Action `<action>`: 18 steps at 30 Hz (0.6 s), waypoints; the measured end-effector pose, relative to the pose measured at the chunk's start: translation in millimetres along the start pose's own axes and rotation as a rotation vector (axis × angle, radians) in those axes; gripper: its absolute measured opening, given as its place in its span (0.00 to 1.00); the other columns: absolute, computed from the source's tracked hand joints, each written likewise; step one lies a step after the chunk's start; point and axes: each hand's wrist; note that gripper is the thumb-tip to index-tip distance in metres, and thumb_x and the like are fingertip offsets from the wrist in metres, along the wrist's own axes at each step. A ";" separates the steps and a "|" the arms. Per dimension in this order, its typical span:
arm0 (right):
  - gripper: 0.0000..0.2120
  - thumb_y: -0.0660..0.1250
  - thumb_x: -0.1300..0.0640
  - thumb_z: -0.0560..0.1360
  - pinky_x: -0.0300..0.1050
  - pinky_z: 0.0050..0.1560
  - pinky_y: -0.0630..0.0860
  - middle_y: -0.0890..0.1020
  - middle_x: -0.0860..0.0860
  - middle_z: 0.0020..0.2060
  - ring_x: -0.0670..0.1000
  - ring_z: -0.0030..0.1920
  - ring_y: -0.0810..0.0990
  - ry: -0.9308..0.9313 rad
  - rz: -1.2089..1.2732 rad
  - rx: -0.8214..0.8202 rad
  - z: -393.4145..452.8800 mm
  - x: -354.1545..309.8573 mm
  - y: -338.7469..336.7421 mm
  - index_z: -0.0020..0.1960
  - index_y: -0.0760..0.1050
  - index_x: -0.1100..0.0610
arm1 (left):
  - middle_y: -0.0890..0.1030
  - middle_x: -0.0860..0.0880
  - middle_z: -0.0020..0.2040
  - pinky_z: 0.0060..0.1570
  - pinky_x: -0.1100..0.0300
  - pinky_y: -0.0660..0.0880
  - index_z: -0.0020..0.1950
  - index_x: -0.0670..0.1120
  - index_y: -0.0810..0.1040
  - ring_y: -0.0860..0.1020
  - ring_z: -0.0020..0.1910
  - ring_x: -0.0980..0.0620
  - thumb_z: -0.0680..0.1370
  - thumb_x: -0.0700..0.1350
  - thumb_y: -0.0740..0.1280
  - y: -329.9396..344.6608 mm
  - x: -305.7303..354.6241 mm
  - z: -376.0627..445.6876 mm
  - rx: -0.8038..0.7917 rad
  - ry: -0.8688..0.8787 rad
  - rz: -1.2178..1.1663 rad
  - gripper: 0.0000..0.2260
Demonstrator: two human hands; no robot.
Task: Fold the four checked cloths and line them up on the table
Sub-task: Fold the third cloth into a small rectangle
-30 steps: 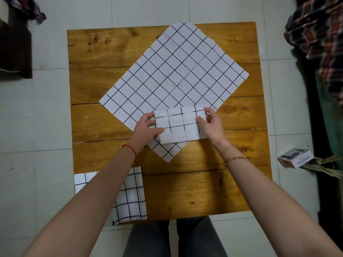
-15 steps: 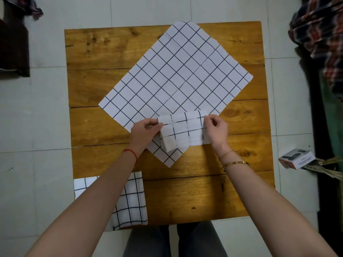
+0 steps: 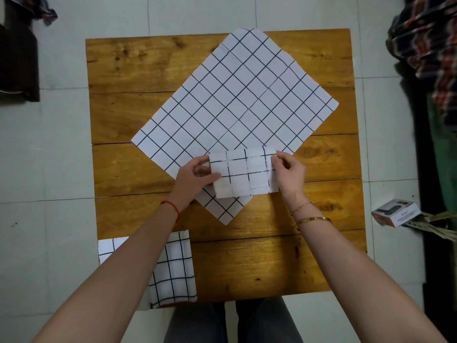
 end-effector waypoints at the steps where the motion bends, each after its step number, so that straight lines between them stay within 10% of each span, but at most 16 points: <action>1: 0.06 0.65 0.64 0.78 0.25 0.38 0.72 0.79 0.67 0.44 0.40 0.35 0.71 -0.006 -0.009 -0.005 0.1 1.2 -0.2 0.53 0.77 0.64 | 0.83 0.45 0.49 0.43 0.66 0.79 0.66 0.44 0.74 0.82 0.48 0.54 0.72 0.39 0.75 -0.5 -1.2 0.9 0.009 0.004 0.019 0.23; 7: 0.09 0.65 0.63 0.78 0.28 0.35 0.70 0.72 0.48 0.34 0.42 0.33 0.70 -0.071 -0.131 -0.003 2.1 11.4 -0.6 0.57 0.76 0.63 | 0.81 0.50 0.42 0.42 0.70 0.77 0.63 0.45 0.74 0.80 0.42 0.58 0.70 0.44 0.77 -0.1 -7.0 2.2 0.101 0.108 0.248 0.23; 18: 0.12 0.69 0.55 0.73 0.48 0.49 0.72 0.75 0.53 0.46 0.53 0.48 0.73 -0.593 -0.896 0.135 -13.0 19.8 11.9 0.53 0.72 0.59 | 0.73 0.46 0.59 0.53 0.53 0.75 0.65 0.45 0.70 0.72 0.56 0.48 0.77 0.43 0.67 8.6 -18.7 -16.0 0.262 0.585 1.144 0.18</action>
Point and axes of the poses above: each hand's wrist, its own z-axis towards the middle knuckle, its own y-axis out of the palm, x = y × z
